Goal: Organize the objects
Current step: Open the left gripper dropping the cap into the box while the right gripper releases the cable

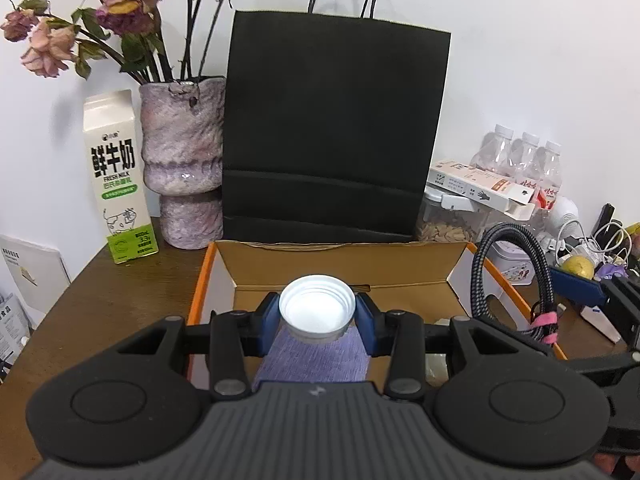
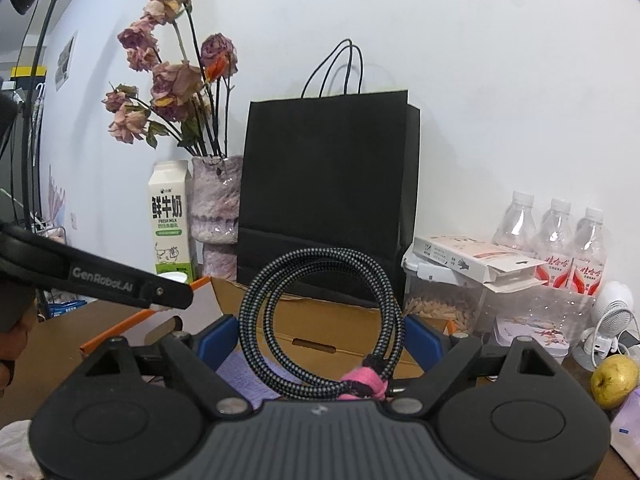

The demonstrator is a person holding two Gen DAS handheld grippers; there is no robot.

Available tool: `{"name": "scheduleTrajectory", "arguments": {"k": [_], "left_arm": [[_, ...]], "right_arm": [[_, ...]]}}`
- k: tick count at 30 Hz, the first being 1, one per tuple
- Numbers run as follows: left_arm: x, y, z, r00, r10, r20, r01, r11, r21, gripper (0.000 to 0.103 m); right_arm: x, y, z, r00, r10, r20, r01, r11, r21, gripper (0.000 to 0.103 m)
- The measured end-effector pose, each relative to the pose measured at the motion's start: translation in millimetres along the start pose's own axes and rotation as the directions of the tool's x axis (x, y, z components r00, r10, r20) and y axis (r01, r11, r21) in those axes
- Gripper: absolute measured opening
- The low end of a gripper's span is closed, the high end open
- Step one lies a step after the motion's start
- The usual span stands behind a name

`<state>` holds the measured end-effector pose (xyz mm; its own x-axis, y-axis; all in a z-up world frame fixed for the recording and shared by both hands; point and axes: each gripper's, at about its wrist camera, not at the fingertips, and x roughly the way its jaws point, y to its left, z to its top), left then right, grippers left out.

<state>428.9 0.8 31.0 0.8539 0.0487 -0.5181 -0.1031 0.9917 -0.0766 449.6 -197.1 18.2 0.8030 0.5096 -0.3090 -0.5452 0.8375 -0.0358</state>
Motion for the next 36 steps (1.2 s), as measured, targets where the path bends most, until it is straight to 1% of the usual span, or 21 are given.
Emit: {"name": "scheduleTrajectory", "arguments": {"k": [7,13,15,16,17,18,19,20,21,23,26,36], "left_arm": [[21,-5,1,1.0,-0.006,-0.023,0.006,1.0,0.009,0.041],[31,-10,-2,1.0,-0.003,-0.026,0.003,1.0,0.024,0.041],[33,-11,-3,1.0,-0.016,-0.02,0.017,0.999,0.03,0.042],[34,-11,-4,1.0,-0.013,-0.019,0.014,0.999,0.037,0.045],[35,-11,-5,1.0,-0.008,-0.019,0.009,0.999,0.039,0.052],[36,-11,-5,1.0,-0.003,-0.019,0.004,0.999,0.037,0.071],[35,-10,-6,1.0,0.001,-0.011,-0.001,0.999,0.033,0.089],[34,-9,-7,1.0,0.008,0.001,-0.008,0.999,0.031,0.095],[33,-8,-7,1.0,0.018,0.015,-0.019,0.999,0.028,0.103],[32,-7,-6,0.999,0.031,0.025,-0.031,0.999,0.023,0.103],[33,-3,-6,0.999,0.03,0.011,-0.03,1.0,0.01,0.103],[26,1,-8,1.0,0.019,0.022,-0.019,1.0,0.001,0.103]], "right_arm": [[21,-3,-5,0.999,-0.002,-0.041,0.003,1.0,0.009,0.089],[33,-8,-11,0.998,-0.012,-0.062,0.013,1.0,0.021,0.089],[36,-8,-13,0.997,-0.014,-0.076,0.016,1.0,0.02,0.089],[38,-8,-14,0.996,-0.014,-0.084,0.015,1.0,0.019,0.089],[39,-8,-15,0.995,-0.008,-0.095,0.009,1.0,0.017,0.09],[41,-8,-16,0.995,-0.004,-0.102,0.006,1.0,0.023,0.09],[42,-9,-17,0.995,-0.008,-0.104,0.011,0.999,0.031,0.093],[42,-9,-17,0.995,-0.018,-0.103,0.021,0.999,0.032,0.096],[42,-10,-17,0.994,-0.031,-0.101,0.035,0.999,0.034,0.103],[42,-13,-17,0.994,-0.039,-0.097,0.043,0.998,0.047,0.103],[42,-15,-17,0.994,-0.03,-0.104,0.037,0.997,0.062,0.103],[37,-14,-17,0.994,-0.032,-0.107,0.039,0.997,0.065,0.103]]}}
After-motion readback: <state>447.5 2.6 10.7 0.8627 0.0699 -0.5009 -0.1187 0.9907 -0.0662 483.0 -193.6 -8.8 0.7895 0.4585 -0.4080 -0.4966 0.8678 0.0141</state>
